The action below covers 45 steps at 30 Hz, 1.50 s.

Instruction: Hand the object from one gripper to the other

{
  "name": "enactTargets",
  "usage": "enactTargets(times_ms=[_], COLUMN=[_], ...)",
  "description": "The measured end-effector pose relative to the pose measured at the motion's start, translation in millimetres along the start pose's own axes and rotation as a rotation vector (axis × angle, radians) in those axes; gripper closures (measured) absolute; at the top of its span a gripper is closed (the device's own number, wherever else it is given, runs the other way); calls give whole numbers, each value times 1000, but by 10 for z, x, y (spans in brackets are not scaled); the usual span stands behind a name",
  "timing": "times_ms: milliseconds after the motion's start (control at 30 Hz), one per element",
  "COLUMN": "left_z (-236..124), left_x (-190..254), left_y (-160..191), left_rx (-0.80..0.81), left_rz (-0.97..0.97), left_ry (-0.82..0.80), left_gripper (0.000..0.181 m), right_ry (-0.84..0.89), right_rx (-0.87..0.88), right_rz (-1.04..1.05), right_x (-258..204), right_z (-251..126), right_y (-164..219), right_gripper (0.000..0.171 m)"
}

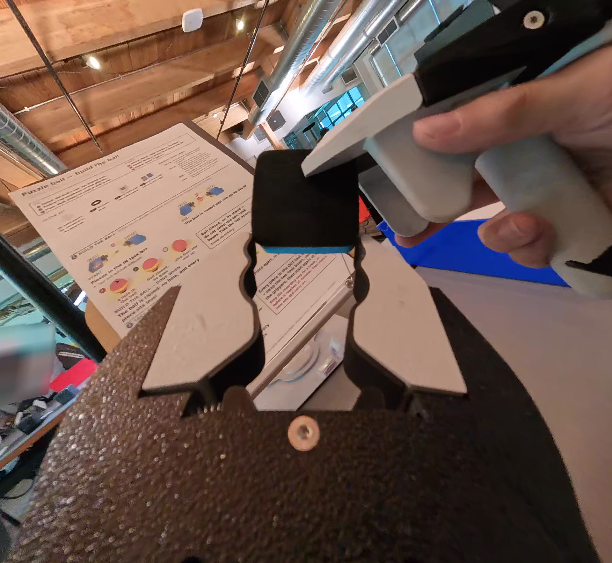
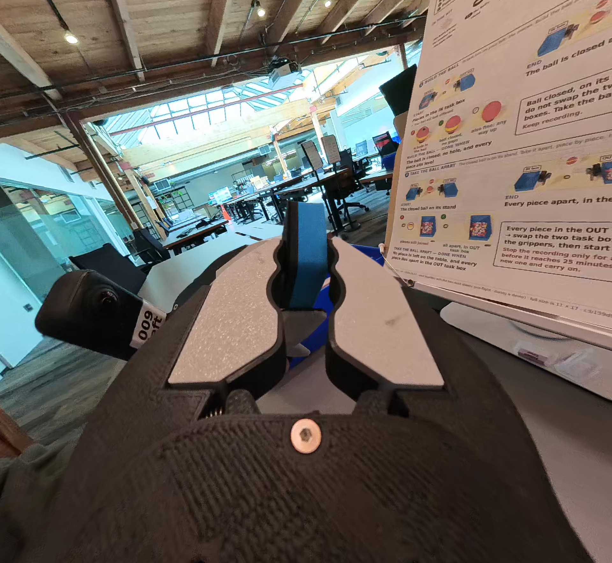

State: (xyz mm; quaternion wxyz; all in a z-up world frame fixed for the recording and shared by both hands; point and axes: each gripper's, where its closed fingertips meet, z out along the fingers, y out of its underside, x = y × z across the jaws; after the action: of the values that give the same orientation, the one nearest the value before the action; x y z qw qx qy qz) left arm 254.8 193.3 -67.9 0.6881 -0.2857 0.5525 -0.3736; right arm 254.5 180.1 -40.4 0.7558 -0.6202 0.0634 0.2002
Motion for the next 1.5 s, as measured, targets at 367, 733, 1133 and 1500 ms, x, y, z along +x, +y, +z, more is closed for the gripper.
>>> enactTargets(times_ms=[367,733,1133,1500], left_z=[20,-226,-347,-72], left_x=[42,346,463,281], left_y=[38,-269,-325,-242], left_rx=[-32,140,196,76], left_rz=[6,-573,-695,51], left_ry=[16,577,738,192], left_gripper=[125,125,125,129], right_ry=[50,-201,-339,103], right_rx=[-69,-109,-79,37], right_rz=[-82,-218,-254,-95], right_x=[53,-190,-486,218], right_z=[6,-213,-176,-154], right_y=[86,31,63,-149], right_gripper=[148,93,118,119])
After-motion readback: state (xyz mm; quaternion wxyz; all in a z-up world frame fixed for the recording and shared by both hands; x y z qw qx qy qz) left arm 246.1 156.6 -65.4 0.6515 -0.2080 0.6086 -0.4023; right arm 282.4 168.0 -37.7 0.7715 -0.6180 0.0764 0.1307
